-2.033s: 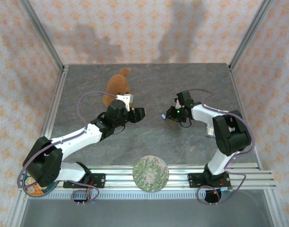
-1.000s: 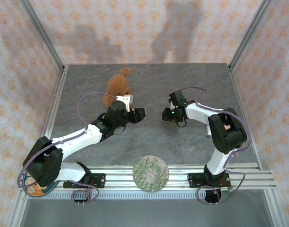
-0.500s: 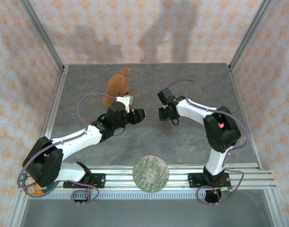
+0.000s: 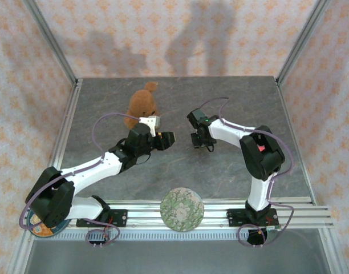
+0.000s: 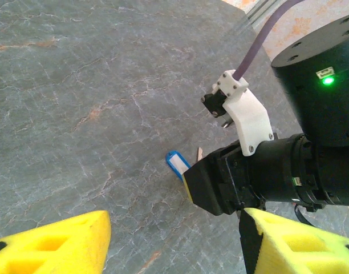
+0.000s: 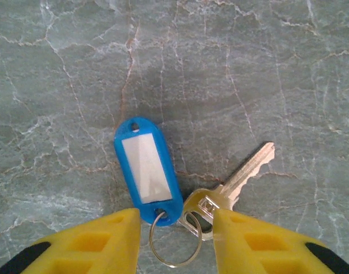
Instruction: Remove the keys from the keyring
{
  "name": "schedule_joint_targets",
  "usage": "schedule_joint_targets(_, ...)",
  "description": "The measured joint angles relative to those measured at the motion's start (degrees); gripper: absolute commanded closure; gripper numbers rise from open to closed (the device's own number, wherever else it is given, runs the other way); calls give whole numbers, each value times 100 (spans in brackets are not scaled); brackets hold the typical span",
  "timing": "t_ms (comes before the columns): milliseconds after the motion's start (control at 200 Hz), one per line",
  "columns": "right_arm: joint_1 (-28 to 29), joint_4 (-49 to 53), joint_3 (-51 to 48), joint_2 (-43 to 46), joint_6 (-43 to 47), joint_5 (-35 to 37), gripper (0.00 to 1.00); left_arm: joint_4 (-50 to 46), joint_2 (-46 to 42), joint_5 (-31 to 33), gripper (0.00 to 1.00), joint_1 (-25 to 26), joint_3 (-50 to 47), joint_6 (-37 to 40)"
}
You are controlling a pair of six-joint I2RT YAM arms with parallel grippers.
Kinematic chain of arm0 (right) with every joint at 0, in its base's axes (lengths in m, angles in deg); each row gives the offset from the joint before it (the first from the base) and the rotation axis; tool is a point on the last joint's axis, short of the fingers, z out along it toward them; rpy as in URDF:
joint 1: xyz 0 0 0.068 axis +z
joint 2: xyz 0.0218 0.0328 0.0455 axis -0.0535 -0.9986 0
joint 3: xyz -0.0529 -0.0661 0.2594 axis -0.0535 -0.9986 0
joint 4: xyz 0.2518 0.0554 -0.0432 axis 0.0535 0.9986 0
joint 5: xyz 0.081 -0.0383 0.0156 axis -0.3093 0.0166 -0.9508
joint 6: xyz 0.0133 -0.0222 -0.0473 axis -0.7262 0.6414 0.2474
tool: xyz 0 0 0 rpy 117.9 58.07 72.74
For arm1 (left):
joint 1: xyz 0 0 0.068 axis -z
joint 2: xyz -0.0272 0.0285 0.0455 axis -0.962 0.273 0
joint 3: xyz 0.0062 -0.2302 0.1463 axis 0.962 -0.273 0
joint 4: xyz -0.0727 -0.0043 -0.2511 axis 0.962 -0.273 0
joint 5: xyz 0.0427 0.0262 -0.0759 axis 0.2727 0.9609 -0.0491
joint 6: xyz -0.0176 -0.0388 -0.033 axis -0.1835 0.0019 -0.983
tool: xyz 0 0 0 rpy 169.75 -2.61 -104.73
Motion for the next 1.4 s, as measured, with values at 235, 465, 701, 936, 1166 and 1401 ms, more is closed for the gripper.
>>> schedule_joint_targets(235, 0, 42, 70, -109, 20, 7, 60, 0, -4, 2, 37, 0, 0, 0)
schedule_joint_targets(465, 0, 79, 90, -133, 42, 52, 69, 0, -4, 2, 37, 0, 0, 0)
schedule_joint_targets(701, 0, 81, 90, -133, 42, 109, 76, 0, -4, 2, 37, 0, 0, 0)
schedule_joint_targets(936, 0, 107, 122, -133, 39, 173, 81, 7, -20, 4, 37, 0, -85, 0)
schedule_joint_targets(1166, 11, 125, 138, -131, 9, 267, 84, 11, -92, 22, 37, 0, -177, 0)
schedule_joint_targets(1401, 11, 127, 153, -131, -50, 365, 82, 22, -111, 42, 37, 0, -179, 0)
